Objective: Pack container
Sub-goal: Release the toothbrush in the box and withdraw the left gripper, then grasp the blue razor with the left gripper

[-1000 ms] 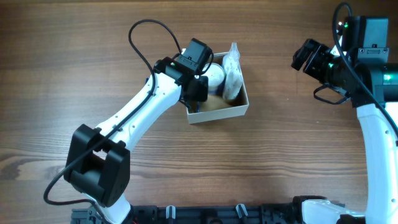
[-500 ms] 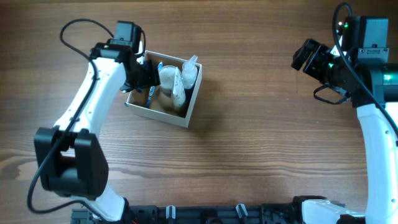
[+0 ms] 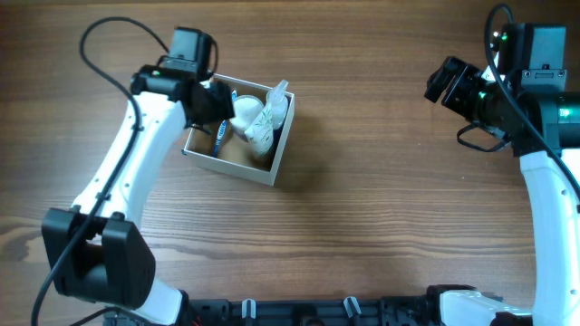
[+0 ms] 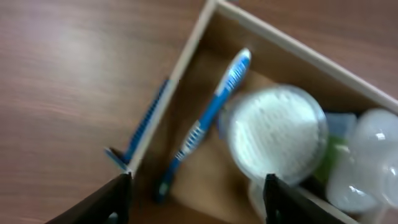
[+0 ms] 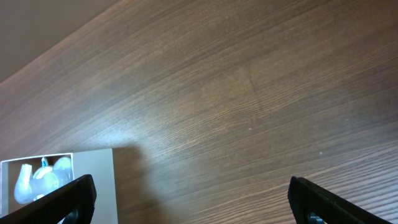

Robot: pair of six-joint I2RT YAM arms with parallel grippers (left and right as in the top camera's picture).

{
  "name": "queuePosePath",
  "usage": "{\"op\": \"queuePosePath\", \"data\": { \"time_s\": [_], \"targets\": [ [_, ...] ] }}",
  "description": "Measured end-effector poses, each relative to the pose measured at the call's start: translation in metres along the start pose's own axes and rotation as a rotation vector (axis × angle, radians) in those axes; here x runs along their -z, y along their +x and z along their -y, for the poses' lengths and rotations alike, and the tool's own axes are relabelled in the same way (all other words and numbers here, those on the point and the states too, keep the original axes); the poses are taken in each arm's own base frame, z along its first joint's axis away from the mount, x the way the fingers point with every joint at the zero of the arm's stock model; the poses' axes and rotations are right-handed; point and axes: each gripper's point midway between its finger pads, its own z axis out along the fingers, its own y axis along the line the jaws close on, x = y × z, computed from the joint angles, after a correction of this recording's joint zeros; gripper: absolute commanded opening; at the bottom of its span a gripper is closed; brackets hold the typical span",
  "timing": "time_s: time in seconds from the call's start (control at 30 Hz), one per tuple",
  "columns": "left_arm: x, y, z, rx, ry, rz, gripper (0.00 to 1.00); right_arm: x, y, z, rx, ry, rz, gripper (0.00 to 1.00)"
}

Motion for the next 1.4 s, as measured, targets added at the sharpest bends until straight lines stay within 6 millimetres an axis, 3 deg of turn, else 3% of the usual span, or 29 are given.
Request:
{"op": "queuePosePath", "data": {
  "time_s": [0.1, 0.17, 0.23, 0.37, 0.5, 0.63, 0.77, 0.87, 1.0, 1.03, 1.13, 1.2, 1.4],
  "targets": [
    [0.0, -0.012, -0.017, -0.003, -0.034, 0.036, 0.59, 0.0, 0.0, 0.0, 0.0, 0.0, 0.0, 1.0],
    [0.0, -0.019, -0.031, 0.002, -0.073, 0.057, 0.45, 0.0, 0.0, 0.0, 0.0, 0.0, 0.0, 1.0],
    [-0.003, -0.023, -0.045, 0.023, -0.1, 0.061, 0.39, 0.0, 0.0, 0.0, 0.0, 0.0, 0.0, 1.0],
    [-0.027, -0.018, -0.064, 0.045, -0.145, 0.001, 0.32, 0.0, 0.0, 0.0, 0.0, 0.001, 0.0, 1.0],
    [-0.046, -0.007, -0.062, 0.038, -0.136, -0.064, 0.28, 0.0, 0.0, 0.0, 0.0, 0.0, 0.0, 1.0],
    [-0.048, 0.002, -0.045, 0.009, -0.103, -0.092, 0.29, 0.0, 0.0, 0.0, 0.0, 0.0, 0.0, 1.0],
    [-0.045, 0.028, -0.012, -0.07, -0.083, -0.162, 0.29, 0.0, 0.0, 0.0, 0.0, 0.0, 0.0, 1.0],
    [-0.042, 0.047, 0.012, -0.09, -0.067, -0.202, 0.46, 0.0, 0.0, 0.0, 0.0, 0.0, 0.0, 1.0],
    [-0.042, 0.041, 0.0, -0.051, -0.125, -0.176, 0.82, 0.0, 0.0, 0.0, 0.0, 0.0, 0.0, 1.0],
    [-0.043, 0.033, -0.009, -0.019, -0.14, -0.153, 0.83, 0.0, 0.0, 0.0, 0.0, 0.0, 0.0, 1.0],
    [-0.048, 0.01, -0.033, -0.018, -0.111, -0.107, 0.83, 0.0, 0.0, 0.0, 0.0, 0.0, 0.0, 1.0],
    [-0.053, 0.005, -0.044, -0.046, -0.085, -0.113, 0.79, 0.0, 0.0, 0.0, 0.0, 0.0, 0.0, 1.0],
    [-0.101, 0.024, -0.049, -0.217, -0.044, -0.238, 0.66, 0.0, 0.0, 0.0, 0.0, 0.0, 0.0, 1.0]
  ]
}}
